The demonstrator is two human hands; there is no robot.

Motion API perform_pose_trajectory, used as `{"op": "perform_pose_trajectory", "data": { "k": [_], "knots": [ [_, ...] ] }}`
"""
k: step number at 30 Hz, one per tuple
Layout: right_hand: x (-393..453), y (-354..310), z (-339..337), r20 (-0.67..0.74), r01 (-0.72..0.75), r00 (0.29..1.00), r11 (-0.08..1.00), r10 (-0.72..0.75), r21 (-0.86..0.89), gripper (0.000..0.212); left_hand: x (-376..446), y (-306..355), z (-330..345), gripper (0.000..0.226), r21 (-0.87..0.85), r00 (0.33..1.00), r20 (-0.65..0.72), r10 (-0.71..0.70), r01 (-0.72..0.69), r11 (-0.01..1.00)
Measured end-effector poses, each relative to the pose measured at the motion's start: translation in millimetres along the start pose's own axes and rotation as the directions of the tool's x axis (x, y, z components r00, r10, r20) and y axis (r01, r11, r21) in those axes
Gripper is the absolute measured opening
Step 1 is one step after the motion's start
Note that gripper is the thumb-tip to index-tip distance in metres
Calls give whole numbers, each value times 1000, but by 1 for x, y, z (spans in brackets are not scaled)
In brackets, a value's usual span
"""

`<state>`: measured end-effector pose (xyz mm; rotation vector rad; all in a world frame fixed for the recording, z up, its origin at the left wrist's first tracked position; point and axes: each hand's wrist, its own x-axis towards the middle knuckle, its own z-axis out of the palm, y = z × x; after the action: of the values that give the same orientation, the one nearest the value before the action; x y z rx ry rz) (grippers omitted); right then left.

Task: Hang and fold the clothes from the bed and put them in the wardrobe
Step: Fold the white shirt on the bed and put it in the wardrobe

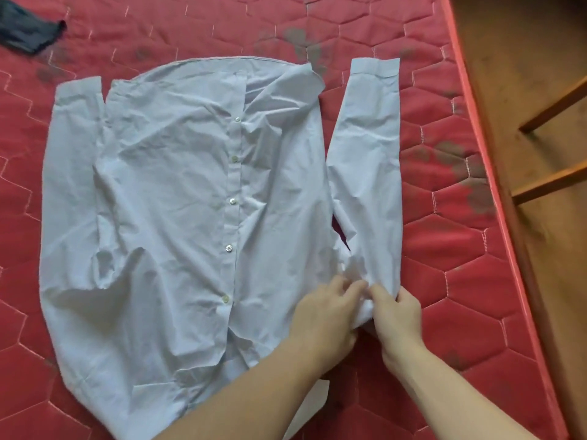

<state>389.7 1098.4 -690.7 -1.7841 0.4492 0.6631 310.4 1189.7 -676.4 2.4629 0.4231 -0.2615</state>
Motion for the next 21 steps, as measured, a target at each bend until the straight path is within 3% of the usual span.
{"op": "perform_pose_trajectory", "data": {
  "k": [4,6,9,12,14,16,18,21],
  "knots": [
    [19,-14,-9,87,-57,995,993,48,100,4,3,-3,5,62,-80,997,62,40,-35,996],
    [40,-31,-6,156,-143,981,977,118,161,18,6,-5,1,64,-129,991,119,54,-39,991],
    [66,-52,8,191,-170,970,980,148,103,25,12,-10,-6,58,-282,977,211,-21,81,956],
    [86,-74,17,153,-159,977,984,146,79,28,21,-14,-6,33,-444,948,289,-129,253,859],
    [95,-89,18,244,-209,951,977,192,45,34,24,-17,-6,21,-513,943,297,-147,287,809],
    [101,-104,22,382,-252,892,968,239,-17,36,23,-18,-8,28,-574,938,320,-136,306,760],
    [107,-119,29,382,-215,900,976,207,-24,33,20,-17,-12,33,-641,927,360,-104,327,694],
    [112,-151,51,192,7,981,1000,-10,14,15,18,-24,-19,21,-720,880,459,-121,448,530]
  ]
}}
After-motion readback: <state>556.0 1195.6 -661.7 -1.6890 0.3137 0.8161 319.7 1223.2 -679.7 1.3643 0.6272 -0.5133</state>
